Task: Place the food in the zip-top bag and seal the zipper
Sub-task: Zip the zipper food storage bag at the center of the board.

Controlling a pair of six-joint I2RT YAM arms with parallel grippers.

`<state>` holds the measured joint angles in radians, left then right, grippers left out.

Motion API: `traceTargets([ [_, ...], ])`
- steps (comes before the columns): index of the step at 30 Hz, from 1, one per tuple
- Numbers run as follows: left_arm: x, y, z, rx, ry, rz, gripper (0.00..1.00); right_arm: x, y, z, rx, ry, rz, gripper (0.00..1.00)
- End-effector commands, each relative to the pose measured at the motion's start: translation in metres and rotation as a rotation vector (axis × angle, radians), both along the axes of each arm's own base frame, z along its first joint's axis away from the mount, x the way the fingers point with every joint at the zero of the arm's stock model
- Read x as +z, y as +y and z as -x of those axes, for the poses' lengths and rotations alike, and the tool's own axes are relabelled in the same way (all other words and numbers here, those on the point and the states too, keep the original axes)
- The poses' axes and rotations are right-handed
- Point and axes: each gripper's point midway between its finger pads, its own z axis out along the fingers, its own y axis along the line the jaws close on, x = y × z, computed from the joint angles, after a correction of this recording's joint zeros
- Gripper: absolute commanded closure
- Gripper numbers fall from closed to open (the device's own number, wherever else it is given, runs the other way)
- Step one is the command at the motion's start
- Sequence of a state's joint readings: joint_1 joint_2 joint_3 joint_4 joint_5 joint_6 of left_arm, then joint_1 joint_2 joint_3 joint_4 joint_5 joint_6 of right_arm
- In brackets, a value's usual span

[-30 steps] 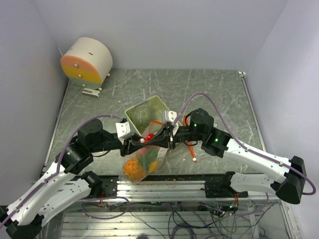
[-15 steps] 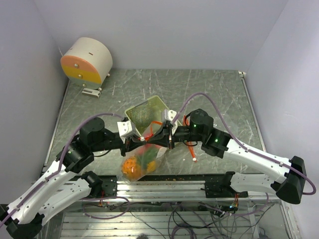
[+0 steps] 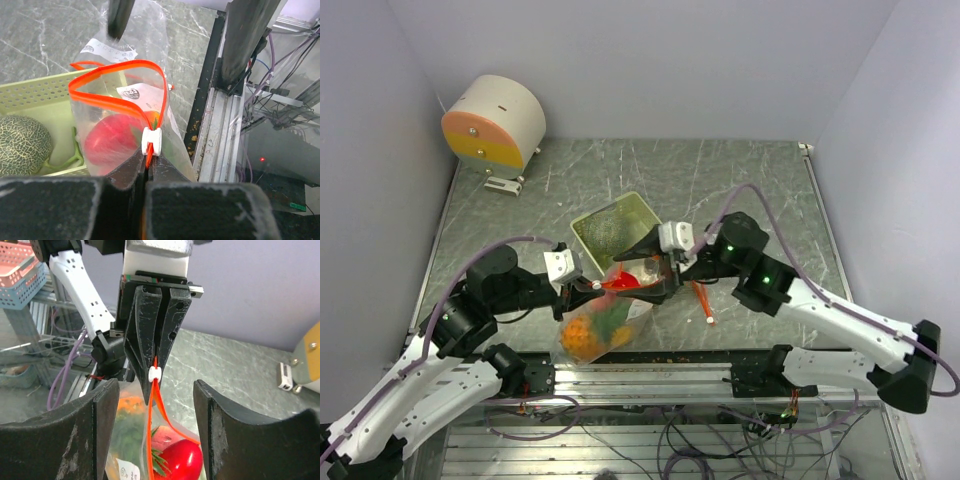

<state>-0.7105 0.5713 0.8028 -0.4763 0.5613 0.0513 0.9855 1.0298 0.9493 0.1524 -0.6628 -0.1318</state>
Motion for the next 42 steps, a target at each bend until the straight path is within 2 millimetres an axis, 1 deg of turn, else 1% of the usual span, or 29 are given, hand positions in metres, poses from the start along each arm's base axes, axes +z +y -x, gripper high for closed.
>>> traceTargets([
  [1,-0.001,0.001,-0.002,0.018,0.016,-0.001,0.93,-0.01,0.019,0.005,0.108,-0.012,0.031,0.39],
  [3,-0.001,0.002,-0.002,0.021,0.013,0.0,0.93,-0.009,0.024,0.003,0.114,-0.006,0.017,0.39],
  [7,-0.001,0.003,-0.002,0.027,0.01,0.0,0.93,-0.019,0.032,0.0,0.131,0.013,0.032,0.4],
  [8,-0.001,0.003,-0.002,0.028,0.009,0.001,0.93,-0.012,0.034,0.0,0.139,0.005,0.019,0.4],
  [9,-0.001,0.003,-0.002,0.03,0.008,0.001,0.93,-0.009,0.036,0.001,0.15,0.004,0.013,0.42],
  [12,-0.002,0.003,-0.003,0.036,0.01,0.0,0.93,-0.008,0.04,0.004,0.184,0.021,0.01,0.48],
  [17,-0.003,0.004,-0.003,0.042,0.009,-0.004,0.93,-0.014,0.049,-0.004,0.169,0.053,0.022,0.53],
  [22,-0.003,0.005,-0.004,0.046,0.007,-0.004,0.93,-0.021,0.053,0.0,0.216,0.069,0.041,0.64],
  [29,-0.003,0.005,-0.004,0.049,0.009,-0.002,0.93,-0.025,0.051,0.0,0.204,0.078,0.052,0.77],
  [32,-0.003,0.005,-0.004,0.049,0.007,0.0,0.93,-0.029,0.053,-0.003,0.193,0.088,0.071,0.85],
  [36,-0.001,0.007,-0.004,0.055,0.001,0.005,0.93,-0.039,0.055,-0.005,0.188,0.109,0.107,1.0],
  [38,0.0,0.007,-0.004,0.06,-0.002,0.007,0.93,-0.045,0.055,-0.009,0.161,0.117,0.119,1.0],
  [42,0.008,0.011,-0.001,0.062,-0.015,0.022,0.93,-0.057,0.05,-0.024,0.057,0.13,0.149,1.0],
])
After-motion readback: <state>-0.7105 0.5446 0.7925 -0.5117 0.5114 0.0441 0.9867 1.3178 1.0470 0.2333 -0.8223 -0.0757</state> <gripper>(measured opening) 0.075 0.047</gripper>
